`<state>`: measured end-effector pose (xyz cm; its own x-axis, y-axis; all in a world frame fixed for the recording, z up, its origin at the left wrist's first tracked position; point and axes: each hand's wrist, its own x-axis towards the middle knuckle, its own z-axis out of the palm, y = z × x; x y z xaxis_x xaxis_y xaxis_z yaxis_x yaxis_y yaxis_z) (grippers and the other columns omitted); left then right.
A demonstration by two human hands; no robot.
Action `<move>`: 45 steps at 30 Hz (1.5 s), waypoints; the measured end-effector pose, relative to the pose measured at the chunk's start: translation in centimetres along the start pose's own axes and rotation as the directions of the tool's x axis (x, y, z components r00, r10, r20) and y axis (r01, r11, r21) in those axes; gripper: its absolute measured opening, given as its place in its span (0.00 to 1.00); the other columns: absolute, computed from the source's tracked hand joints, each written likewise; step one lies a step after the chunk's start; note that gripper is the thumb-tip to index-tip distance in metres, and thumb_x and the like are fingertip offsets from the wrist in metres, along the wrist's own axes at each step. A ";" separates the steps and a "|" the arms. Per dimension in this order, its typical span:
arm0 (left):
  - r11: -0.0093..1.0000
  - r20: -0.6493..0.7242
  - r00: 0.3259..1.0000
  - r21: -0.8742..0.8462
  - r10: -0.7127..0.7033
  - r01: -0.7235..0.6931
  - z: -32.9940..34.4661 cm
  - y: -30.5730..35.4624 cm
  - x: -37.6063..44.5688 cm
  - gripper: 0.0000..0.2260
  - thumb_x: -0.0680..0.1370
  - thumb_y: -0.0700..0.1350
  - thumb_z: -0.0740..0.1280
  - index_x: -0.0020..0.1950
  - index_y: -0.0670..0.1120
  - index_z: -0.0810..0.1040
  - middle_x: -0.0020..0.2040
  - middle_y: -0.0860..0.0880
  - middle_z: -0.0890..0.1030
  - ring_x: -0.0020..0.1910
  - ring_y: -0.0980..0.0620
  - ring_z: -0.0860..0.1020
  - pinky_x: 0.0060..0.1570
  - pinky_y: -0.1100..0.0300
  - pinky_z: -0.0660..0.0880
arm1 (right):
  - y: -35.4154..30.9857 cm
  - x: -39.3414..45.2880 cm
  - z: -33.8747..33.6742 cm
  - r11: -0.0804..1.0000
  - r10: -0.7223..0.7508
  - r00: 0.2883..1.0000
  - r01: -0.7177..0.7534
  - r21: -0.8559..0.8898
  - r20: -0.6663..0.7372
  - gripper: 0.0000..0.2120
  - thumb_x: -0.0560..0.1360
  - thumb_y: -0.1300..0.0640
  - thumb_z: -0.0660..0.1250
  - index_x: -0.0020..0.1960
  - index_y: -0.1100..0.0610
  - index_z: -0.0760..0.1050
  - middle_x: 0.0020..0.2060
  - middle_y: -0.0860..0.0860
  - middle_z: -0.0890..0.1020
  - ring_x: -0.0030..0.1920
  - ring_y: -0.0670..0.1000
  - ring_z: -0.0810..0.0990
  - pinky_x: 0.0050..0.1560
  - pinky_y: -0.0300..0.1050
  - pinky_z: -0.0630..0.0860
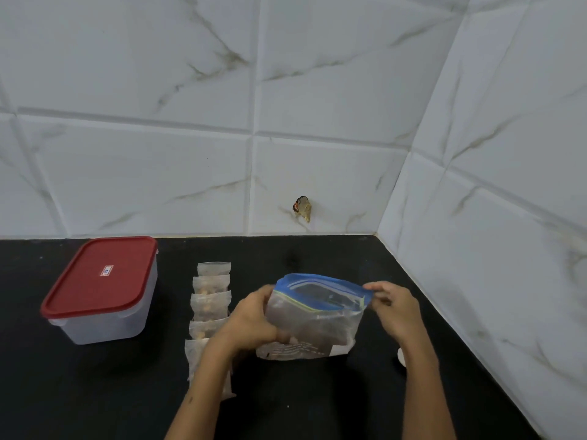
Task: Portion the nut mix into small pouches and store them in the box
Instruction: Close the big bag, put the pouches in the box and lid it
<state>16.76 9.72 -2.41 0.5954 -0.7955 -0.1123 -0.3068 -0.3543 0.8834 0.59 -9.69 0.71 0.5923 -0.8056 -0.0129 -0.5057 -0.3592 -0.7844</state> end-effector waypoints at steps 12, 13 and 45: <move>0.665 0.045 0.932 0.688 0.359 -0.289 4.8 11.1 0.3 0.27 0.73 0.61 0.68 0.69 0.51 0.70 0.66 0.53 0.75 0.67 0.54 0.70 0.74 0.50 0.54 | -1.5 -2.8 -0.6 0.983 -0.169 0.984 0.172 0.069 -0.051 0.14 0.74 0.67 0.68 0.54 0.52 0.76 0.42 0.50 0.84 0.41 0.41 0.82 0.34 0.29 0.75; 0.666 0.052 0.937 0.690 0.345 -0.283 5.0 11.0 0.8 0.25 0.75 0.59 0.67 0.69 0.51 0.70 0.65 0.52 0.76 0.66 0.52 0.72 0.74 0.49 0.55 | -1.5 -3.0 -0.6 0.977 -0.189 0.980 0.194 0.087 -0.062 0.14 0.73 0.68 0.68 0.53 0.51 0.76 0.41 0.49 0.84 0.40 0.40 0.82 0.36 0.27 0.74; 0.832 0.213 0.887 0.310 0.410 -0.460 3.4 11.3 2.8 0.09 0.75 0.47 0.71 0.54 0.48 0.83 0.47 0.51 0.84 0.46 0.58 0.79 0.52 0.60 0.77 | -0.2 -4.0 -0.1 0.900 -0.162 0.983 0.114 0.422 0.080 0.14 0.73 0.65 0.69 0.55 0.53 0.78 0.47 0.49 0.84 0.48 0.44 0.83 0.44 0.35 0.79</move>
<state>12.42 1.74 5.71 0.2440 -0.9554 0.1662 -0.7589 -0.0814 0.6461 -1.69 -6.41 0.98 0.7150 -0.6961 0.0649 -0.1229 -0.2164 -0.9685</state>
